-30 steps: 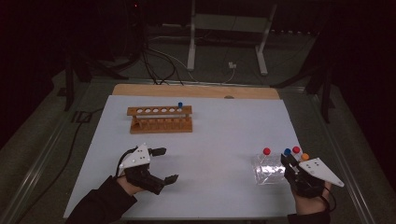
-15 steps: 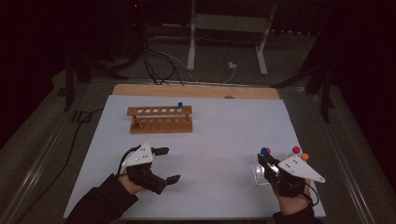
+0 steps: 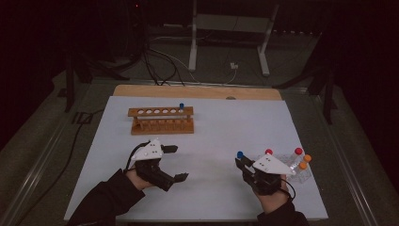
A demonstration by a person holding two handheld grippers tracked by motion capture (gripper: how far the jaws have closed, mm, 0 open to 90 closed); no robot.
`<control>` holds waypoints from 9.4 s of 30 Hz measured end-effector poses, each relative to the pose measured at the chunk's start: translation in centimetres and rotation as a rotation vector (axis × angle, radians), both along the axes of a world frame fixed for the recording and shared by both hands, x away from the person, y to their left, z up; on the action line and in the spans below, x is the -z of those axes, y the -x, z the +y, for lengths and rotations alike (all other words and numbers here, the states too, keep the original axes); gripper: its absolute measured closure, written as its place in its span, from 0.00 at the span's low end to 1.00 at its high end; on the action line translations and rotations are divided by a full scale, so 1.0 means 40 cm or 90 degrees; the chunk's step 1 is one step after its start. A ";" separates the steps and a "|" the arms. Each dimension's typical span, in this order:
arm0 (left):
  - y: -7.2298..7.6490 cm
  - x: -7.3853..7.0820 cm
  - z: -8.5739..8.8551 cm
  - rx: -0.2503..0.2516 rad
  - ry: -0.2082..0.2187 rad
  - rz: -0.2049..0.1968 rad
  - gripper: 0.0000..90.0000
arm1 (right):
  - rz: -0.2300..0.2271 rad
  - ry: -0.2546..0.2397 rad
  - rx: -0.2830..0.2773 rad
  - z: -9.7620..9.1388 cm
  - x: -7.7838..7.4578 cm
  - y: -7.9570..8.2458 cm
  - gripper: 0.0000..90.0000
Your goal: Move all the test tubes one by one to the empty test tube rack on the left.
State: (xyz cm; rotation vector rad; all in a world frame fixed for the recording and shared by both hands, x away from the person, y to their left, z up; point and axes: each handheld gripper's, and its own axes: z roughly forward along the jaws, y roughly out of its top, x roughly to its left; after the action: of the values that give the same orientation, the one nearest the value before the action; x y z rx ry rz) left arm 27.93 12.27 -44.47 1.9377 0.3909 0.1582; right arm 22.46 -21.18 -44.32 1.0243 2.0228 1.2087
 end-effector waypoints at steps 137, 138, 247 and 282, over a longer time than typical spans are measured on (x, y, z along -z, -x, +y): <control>-0.437 -0.078 0.038 -0.294 -0.051 -0.080 0.86 | -0.012 -0.080 -0.111 0.030 -0.012 0.014 0.00; -0.438 -0.071 0.037 -0.296 -0.052 -0.076 0.86 | -0.013 -0.082 -0.111 0.031 -0.013 0.015 0.00; -0.017 0.025 0.093 -0.066 -0.002 0.013 0.02 | 0.050 -0.019 0.266 -0.382 0.064 0.088 0.58; -0.017 0.022 0.095 -0.066 0.002 0.016 0.02 | 0.022 0.005 0.280 -0.373 0.030 0.066 0.82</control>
State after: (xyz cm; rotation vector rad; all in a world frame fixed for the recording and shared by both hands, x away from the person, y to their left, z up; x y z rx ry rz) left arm 28.63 16.08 -45.35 1.9187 0.5085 0.2012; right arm 19.81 -36.09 -45.50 1.4029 1.7001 0.9501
